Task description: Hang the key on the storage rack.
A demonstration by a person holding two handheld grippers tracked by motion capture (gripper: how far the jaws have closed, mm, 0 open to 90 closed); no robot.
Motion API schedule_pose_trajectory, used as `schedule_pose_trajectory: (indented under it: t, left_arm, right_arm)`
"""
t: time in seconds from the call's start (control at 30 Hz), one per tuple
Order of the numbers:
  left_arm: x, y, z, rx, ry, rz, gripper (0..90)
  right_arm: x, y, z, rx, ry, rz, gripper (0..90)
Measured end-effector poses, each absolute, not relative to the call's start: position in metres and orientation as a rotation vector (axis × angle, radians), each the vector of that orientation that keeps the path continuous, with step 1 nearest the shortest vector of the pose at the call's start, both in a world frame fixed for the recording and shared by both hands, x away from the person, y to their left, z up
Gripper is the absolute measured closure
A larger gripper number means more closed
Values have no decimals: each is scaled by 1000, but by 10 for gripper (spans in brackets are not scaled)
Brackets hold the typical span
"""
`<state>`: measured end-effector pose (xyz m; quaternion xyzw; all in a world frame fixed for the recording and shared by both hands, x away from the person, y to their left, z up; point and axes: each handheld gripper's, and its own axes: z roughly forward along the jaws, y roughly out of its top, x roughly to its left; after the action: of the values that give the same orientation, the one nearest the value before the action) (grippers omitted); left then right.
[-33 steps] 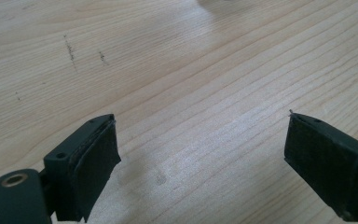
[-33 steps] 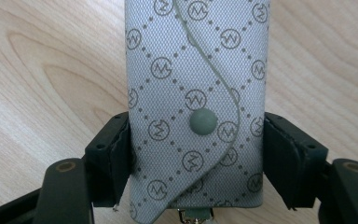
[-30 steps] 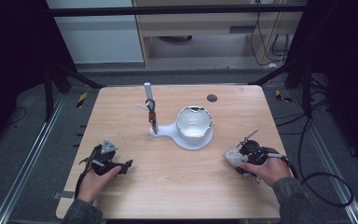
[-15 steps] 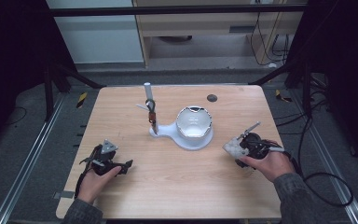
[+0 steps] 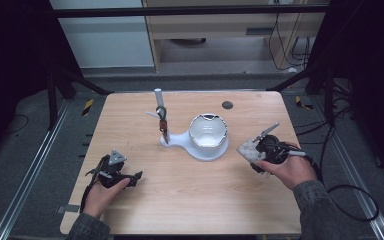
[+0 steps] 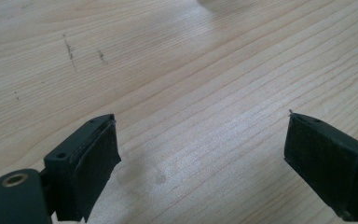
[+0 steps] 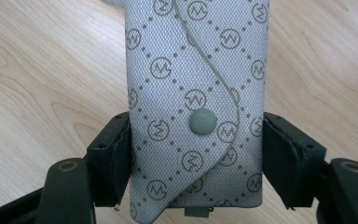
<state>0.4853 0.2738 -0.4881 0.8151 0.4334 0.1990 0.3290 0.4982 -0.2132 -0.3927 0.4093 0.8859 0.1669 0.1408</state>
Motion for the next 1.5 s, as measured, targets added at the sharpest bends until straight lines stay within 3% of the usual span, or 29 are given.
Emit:
schedule_pose_trajectory:
  t: [1.5]
  left_arm:
    - [486, 273, -489, 2141, 1134, 518, 95]
  right_arm:
    - [526, -160, -339, 1041, 2444, 651, 317]
